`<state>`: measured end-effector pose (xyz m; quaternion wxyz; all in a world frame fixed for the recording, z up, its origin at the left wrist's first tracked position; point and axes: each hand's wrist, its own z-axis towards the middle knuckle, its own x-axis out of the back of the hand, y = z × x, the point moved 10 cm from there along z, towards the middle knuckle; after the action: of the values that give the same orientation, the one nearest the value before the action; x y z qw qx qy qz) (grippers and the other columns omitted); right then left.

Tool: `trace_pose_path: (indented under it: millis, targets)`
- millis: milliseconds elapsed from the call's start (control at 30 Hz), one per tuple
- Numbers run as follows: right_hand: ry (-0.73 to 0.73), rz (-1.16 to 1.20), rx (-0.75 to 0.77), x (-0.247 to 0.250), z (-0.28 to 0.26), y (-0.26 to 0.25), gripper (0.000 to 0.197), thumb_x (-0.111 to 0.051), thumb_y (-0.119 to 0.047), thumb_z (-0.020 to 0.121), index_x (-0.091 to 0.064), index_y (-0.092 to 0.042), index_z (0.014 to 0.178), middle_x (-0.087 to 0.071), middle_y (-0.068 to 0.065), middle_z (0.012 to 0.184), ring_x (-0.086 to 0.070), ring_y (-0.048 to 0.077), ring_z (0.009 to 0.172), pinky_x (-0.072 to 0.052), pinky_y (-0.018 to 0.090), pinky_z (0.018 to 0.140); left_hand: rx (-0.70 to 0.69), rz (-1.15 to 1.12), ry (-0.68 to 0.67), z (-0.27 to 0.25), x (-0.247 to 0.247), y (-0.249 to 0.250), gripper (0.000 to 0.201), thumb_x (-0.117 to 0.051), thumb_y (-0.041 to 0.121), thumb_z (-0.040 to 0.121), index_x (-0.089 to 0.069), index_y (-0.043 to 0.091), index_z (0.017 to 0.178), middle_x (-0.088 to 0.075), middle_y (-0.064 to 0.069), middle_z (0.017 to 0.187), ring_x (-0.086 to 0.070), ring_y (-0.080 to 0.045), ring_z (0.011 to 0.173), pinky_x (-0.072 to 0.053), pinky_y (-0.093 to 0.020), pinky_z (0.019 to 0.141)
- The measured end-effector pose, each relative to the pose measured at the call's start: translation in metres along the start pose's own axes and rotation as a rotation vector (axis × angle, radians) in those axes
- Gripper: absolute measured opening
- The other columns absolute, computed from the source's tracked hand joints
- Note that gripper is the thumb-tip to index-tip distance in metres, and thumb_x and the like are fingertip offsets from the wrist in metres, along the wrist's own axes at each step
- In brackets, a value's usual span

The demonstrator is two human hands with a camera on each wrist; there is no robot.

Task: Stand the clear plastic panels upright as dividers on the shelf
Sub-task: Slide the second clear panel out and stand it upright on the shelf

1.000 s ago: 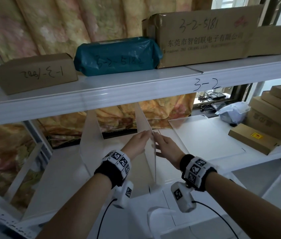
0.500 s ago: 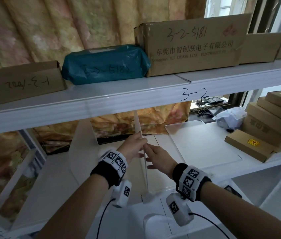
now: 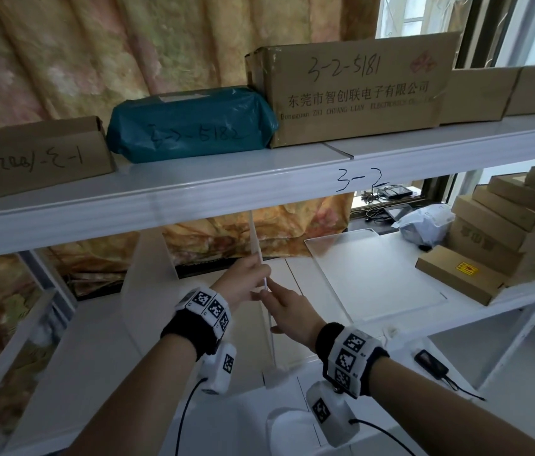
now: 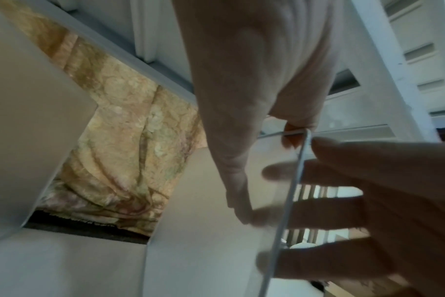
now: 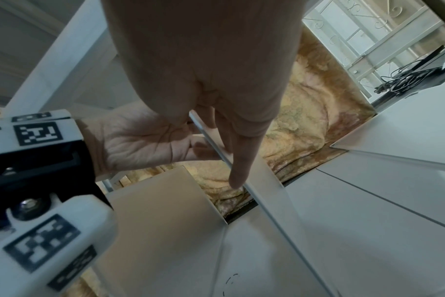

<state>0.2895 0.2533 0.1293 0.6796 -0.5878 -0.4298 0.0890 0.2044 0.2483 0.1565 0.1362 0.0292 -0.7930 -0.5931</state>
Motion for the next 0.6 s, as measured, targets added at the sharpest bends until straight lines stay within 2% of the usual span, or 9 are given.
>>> trace_pose_path:
  millis: [67, 133, 167, 233, 333, 433, 500, 600]
  targets:
    - [-0.004, -0.049, 0.004, 0.0, -0.001, 0.0, 0.053, -0.033, -0.048, 0.096, -0.033, -0.029, 0.146, -0.063, 0.009, 0.123, -0.064, 0.033, 0.1, -0.056, 0.046, 0.087, -0.028, 0.042, 0.059, 0.001, 0.0, 0.001, 0.005, -0.046, 0.016, 0.088, -0.047, 0.015, 0.083, -0.038, -0.002, 0.089, -0.048, -0.02, 0.084, -0.045, -0.029, 0.063]
    - [-0.005, -0.107, 0.009, -0.001, -0.003, -0.001, 0.052, -0.032, -0.048, 0.097, -0.036, -0.025, 0.143, -0.063, 0.009, 0.117, -0.061, 0.035, 0.105, -0.052, 0.047, 0.091, -0.052, 0.058, 0.091, 0.001, 0.002, -0.001, 0.021, -0.046, 0.022, 0.09, -0.052, 0.013, 0.108, -0.044, 0.0, 0.106, -0.053, -0.016, 0.09, -0.048, -0.029, 0.064]
    - [-0.006, -0.125, 0.011, -0.002, -0.004, -0.002, 0.052, -0.032, -0.048, 0.097, -0.037, -0.023, 0.142, -0.063, 0.008, 0.116, -0.061, 0.035, 0.106, -0.051, 0.046, 0.092, -0.049, 0.054, 0.097, 0.001, 0.003, -0.003, 0.031, -0.046, 0.025, 0.092, -0.05, 0.016, 0.121, -0.045, 0.002, 0.118, -0.054, -0.014, 0.095, -0.05, -0.03, 0.068]
    - [-0.001, -0.161, 0.015, -0.005, -0.006, -0.002, 0.053, -0.031, -0.05, 0.097, -0.036, -0.022, 0.142, -0.064, 0.011, 0.122, -0.062, 0.036, 0.104, -0.05, 0.04, 0.09, -0.05, 0.055, 0.104, -0.003, 0.005, -0.004, 0.045, -0.048, 0.033, 0.093, -0.041, 0.025, 0.137, -0.041, 0.007, 0.133, -0.052, -0.014, 0.108, -0.053, -0.033, 0.081]
    - [0.018, -0.224, 0.013, -0.007, -0.006, 0.001, 0.057, -0.032, -0.05, 0.097, -0.03, -0.019, 0.145, -0.061, 0.012, 0.13, -0.059, 0.035, 0.111, -0.045, 0.034, 0.086, -0.05, 0.058, 0.105, -0.009, 0.005, -0.005, 0.043, -0.048, 0.046, 0.094, -0.043, 0.031, 0.134, -0.044, 0.008, 0.132, -0.05, -0.014, 0.113, -0.052, -0.039, 0.094]
    - [0.041, -0.235, 0.007, -0.008, -0.004, 0.001, 0.059, -0.033, -0.05, 0.096, -0.028, -0.018, 0.145, -0.061, 0.012, 0.13, -0.058, 0.034, 0.112, -0.044, 0.033, 0.085, -0.07, 0.053, 0.093, -0.014, 0.003, -0.006, 0.053, -0.044, 0.053, 0.094, -0.038, 0.03, 0.141, -0.044, 0.012, 0.127, -0.05, -0.009, 0.109, -0.052, -0.033, 0.09]
    - [0.05, -0.243, -0.006, -0.008, -0.004, 0.003, 0.062, -0.033, -0.05, 0.096, -0.025, -0.016, 0.147, -0.059, 0.011, 0.133, -0.057, 0.034, 0.115, -0.044, 0.034, 0.089, -0.072, 0.059, 0.076, -0.017, 0.003, -0.009, 0.059, -0.043, 0.054, 0.094, -0.033, 0.029, 0.146, -0.044, 0.01, 0.134, -0.05, -0.01, 0.112, -0.05, -0.033, 0.093]
    - [0.066, -0.262, -0.017, -0.008, -0.004, 0.003, 0.06, -0.032, -0.043, 0.099, -0.021, -0.014, 0.149, -0.057, 0.013, 0.135, -0.056, 0.035, 0.117, -0.042, 0.033, 0.088, -0.056, 0.083, 0.047, -0.015, 0.005, -0.017, 0.067, -0.047, 0.055, 0.091, -0.028, 0.028, 0.15, -0.036, 0.006, 0.151, -0.044, -0.015, 0.128, -0.047, -0.039, 0.103]
